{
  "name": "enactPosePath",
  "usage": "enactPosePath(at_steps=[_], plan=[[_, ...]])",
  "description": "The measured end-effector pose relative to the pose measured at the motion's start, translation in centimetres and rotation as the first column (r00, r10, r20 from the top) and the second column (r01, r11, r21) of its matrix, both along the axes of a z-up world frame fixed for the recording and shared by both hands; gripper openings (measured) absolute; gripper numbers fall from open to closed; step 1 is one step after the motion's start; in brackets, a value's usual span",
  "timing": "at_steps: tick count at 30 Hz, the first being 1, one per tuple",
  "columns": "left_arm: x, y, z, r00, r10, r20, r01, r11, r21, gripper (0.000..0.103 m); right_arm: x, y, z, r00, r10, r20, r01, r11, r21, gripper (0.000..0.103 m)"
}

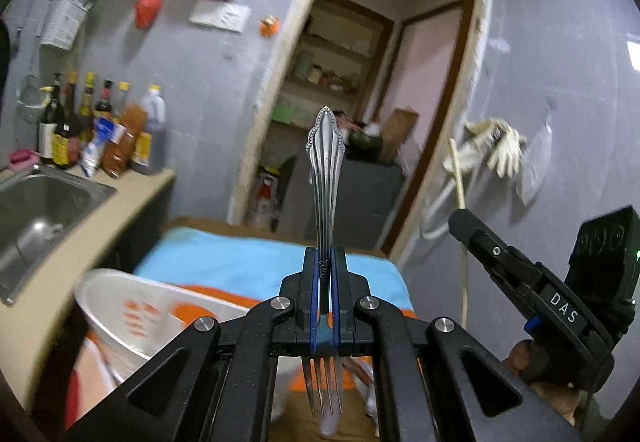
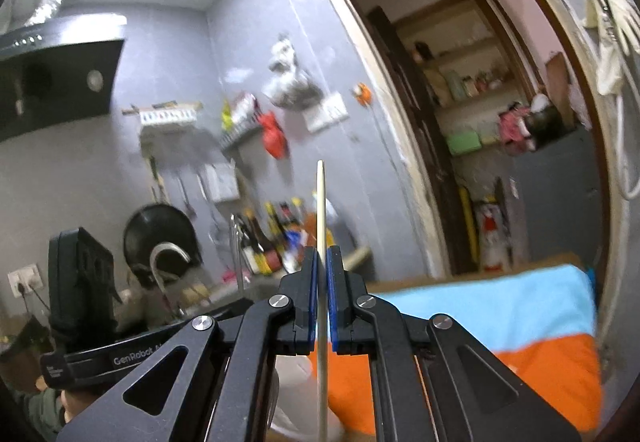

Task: Organize utensils
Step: 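Lift the fork with the left gripper while the right lifts the chopstick toward the caddy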

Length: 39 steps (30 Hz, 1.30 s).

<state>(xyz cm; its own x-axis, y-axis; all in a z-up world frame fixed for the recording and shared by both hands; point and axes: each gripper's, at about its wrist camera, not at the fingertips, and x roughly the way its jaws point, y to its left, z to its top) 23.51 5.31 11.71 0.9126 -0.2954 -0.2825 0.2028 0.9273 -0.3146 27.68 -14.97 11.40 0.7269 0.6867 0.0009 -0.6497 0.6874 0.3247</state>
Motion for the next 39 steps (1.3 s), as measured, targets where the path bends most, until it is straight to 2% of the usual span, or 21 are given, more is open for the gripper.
enactPosePath(at_steps=[7,12,16,24,32,39], plan=[[0.4,7.5,1.2,0.987,0.159,0.036,-0.158,0.987,-0.014,0.003,2.3,4.9,0.5,0.999,-0.006,0.045,0.002,0.997,0.077,0.003],[1.2,10.3,0.2,0.97,0.23,0.078,-0.232,0.972,0.025,0.003,3.5,7.6,-0.8,0.997,-0.04,0.063,0.036,0.997,0.067,0.003],[2.0,11.5,-2.1,0.961,0.26,0.096,-0.264,0.964,0.031,0.003,3.4,8.9,-2.7,0.992,-0.081,0.097,0.081,0.997,0.003,0.003],[2.6,12.0,-6.1,0.957,0.274,0.097,-0.276,0.961,0.013,0.003,3.8,9.8,-4.8,0.987,-0.117,0.113,0.123,0.991,-0.045,0.003],[2.5,11.8,-7.1,0.966,0.248,0.07,-0.251,0.968,0.027,0.004,4.1,9.6,-6.2,0.989,-0.127,0.075,0.133,0.989,-0.072,0.004],[1.7,12.2,-7.2,0.984,0.179,0.021,-0.178,0.984,-0.018,0.005,3.6,9.1,-5.9,0.994,-0.104,0.033,0.107,0.986,-0.127,0.007]])
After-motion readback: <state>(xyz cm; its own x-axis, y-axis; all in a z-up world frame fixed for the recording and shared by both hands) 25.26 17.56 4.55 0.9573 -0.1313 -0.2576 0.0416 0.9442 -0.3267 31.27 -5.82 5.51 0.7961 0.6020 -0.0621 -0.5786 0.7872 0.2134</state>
